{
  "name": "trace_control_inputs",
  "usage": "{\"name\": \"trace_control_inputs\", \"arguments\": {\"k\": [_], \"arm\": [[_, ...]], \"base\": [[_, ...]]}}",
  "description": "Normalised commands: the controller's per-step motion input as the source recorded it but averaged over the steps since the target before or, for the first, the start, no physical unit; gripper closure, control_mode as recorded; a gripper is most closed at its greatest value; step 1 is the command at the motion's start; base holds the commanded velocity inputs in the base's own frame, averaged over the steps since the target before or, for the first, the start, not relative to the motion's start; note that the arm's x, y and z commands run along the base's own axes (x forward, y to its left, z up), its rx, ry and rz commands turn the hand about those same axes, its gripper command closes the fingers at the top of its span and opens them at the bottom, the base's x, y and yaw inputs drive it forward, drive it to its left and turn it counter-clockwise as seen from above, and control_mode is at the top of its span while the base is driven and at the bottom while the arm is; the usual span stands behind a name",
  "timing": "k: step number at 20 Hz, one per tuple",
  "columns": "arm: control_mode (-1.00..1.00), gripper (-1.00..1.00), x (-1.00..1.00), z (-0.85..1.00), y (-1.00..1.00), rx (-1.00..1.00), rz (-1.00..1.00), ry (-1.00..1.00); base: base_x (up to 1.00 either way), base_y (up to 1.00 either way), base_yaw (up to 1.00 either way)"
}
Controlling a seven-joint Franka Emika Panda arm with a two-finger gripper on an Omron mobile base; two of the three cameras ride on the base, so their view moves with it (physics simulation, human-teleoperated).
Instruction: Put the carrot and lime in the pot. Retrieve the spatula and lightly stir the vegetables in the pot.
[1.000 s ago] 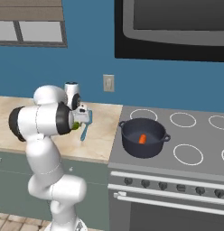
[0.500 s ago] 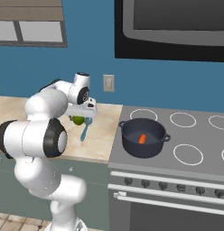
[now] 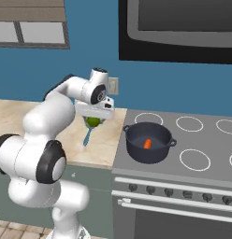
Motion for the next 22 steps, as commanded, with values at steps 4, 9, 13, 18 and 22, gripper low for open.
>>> {"name": "trace_control_inputs", "arguments": {"k": [4, 9, 13, 18, 22], "arm": [[-1.00, 1.00, -0.18, 0.20, -0.83, 0.00, -0.09, 0.00], [-1.00, 1.00, -0.10, 0.03, -0.85, 0.00, -0.15, 0.00], [-1.00, 1.00, -0.02, 0.09, -0.79, 0.00, -0.21, 0.00], [-1.00, 1.00, 0.00, 0.05, -0.72, -0.01, -0.24, 0.07], [-1.00, 1.00, 0.00, -0.07, -0.59, -0.06, -0.26, 0.07]], "base": [[0.00, 0.00, 0.00], [0.00, 0.00, 0.00], [0.00, 0.00, 0.00], [0.00, 0.00, 0.00], [0.00, 0.00, 0.00]]}}
